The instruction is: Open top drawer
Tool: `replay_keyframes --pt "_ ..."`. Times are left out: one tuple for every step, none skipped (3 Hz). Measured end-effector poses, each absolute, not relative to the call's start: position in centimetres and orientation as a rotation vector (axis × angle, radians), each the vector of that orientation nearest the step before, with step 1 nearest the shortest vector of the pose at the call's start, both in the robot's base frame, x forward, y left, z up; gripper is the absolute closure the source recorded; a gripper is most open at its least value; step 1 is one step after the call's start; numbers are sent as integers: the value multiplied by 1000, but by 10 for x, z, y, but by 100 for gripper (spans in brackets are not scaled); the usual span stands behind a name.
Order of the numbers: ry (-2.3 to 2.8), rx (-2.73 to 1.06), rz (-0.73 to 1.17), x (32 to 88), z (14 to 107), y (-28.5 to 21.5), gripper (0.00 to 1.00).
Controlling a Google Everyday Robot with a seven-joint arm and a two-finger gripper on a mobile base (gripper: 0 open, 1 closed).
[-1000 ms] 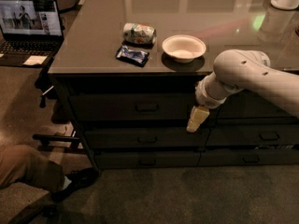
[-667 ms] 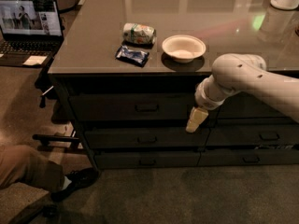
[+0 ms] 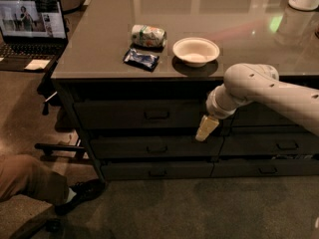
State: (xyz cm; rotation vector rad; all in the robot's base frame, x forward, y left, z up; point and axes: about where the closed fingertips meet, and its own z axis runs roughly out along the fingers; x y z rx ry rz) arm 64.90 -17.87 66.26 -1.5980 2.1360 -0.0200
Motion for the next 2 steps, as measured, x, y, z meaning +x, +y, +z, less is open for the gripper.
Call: replay_keyframes --pt "2131 -1596 2 655 653 -175 8" --pt "2131 -1596 3 655 653 -175 26"
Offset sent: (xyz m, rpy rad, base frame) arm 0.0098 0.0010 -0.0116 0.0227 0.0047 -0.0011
